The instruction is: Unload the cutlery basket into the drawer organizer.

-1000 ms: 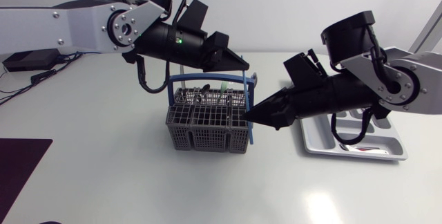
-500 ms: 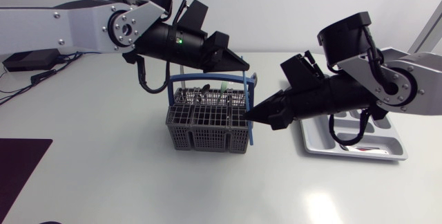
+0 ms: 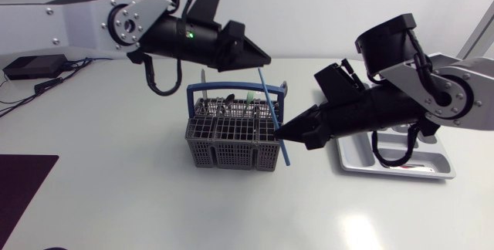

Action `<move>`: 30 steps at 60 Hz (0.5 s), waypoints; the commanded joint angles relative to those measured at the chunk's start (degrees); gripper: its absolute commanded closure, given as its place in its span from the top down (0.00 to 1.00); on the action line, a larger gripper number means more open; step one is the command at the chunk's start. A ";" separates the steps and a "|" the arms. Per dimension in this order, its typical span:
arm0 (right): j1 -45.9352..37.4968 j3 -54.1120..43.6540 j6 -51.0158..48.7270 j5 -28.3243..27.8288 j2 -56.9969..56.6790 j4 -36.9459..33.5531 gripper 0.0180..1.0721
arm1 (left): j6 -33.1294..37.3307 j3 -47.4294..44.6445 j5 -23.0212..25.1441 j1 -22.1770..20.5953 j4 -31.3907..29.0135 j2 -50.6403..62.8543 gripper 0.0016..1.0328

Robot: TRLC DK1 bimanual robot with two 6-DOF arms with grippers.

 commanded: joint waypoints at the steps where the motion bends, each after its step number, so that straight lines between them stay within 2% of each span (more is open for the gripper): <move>1: -0.59 -0.48 -1.81 -0.36 -2.50 -2.01 0.07 | -2.76 4.31 0.01 2.95 1.77 -5.22 0.90; 11: -7.71 -0.75 -4.71 -1.77 -6.28 -6.22 0.07 | -2.49 6.85 -0.08 7.78 1.59 -11.02 0.93; 16: -13.51 -0.75 -6.82 -2.74 -7.16 -8.33 0.07 | 1.11 6.77 -0.16 9.19 -1.92 -12.96 0.93; 23: -21.86 -0.75 -8.31 -3.53 -5.93 -8.86 0.07 | 12.10 4.83 -5.96 9.37 -9.83 -15.68 0.93; 30: -28.98 -0.75 -8.14 -1.95 -2.06 -7.28 0.07 | 18.51 0.88 -11.15 10.16 -12.82 -17.53 0.93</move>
